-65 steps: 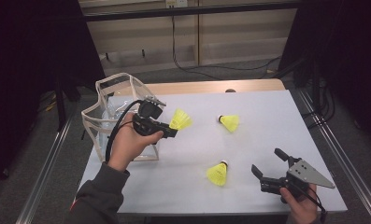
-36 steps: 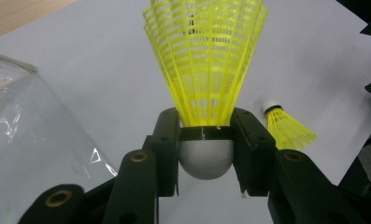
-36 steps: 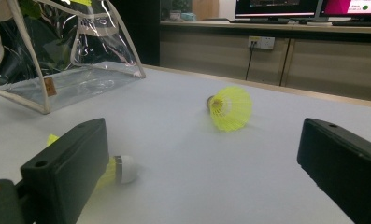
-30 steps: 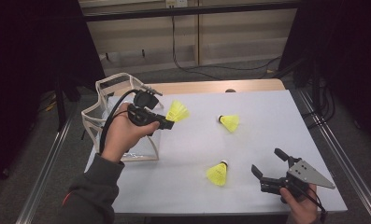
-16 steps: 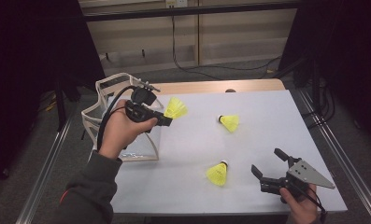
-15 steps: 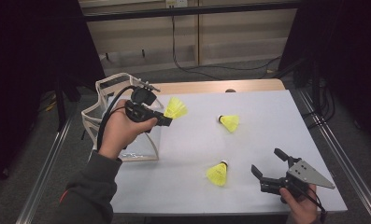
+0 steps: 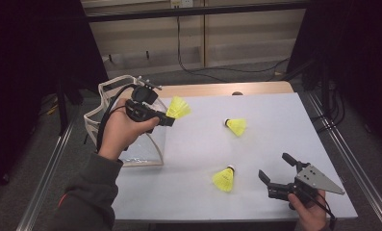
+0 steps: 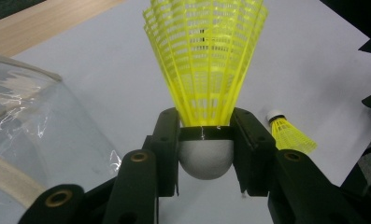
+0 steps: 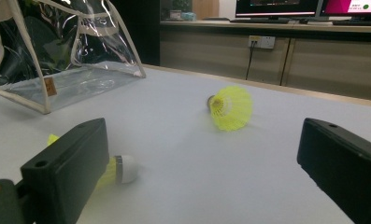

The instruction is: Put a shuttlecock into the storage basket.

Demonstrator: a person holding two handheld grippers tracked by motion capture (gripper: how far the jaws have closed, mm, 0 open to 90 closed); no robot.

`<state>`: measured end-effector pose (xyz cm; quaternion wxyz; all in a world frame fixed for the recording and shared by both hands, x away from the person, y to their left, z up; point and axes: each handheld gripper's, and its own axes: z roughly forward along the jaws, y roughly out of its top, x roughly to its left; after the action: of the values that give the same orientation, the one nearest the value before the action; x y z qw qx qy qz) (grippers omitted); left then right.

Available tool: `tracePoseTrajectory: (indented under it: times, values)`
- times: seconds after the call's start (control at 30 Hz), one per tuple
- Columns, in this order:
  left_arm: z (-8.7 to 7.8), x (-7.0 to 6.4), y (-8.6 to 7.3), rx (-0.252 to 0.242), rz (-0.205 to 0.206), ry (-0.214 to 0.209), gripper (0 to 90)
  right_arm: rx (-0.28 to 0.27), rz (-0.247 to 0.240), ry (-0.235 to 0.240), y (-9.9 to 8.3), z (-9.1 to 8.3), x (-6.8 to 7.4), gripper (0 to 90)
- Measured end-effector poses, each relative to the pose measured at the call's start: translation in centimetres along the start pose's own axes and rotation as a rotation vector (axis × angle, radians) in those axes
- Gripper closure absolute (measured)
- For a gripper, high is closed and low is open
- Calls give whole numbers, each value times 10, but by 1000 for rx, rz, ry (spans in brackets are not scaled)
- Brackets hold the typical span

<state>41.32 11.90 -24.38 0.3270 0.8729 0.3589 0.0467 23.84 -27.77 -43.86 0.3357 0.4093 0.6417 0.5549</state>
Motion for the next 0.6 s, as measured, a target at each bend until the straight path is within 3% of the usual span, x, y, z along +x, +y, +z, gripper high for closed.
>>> tracePoseTrajectory:
  times: [0.6]
  values:
    - [-13,12,1,-22,-39,17,647,0,1,0,0,0,0,20]
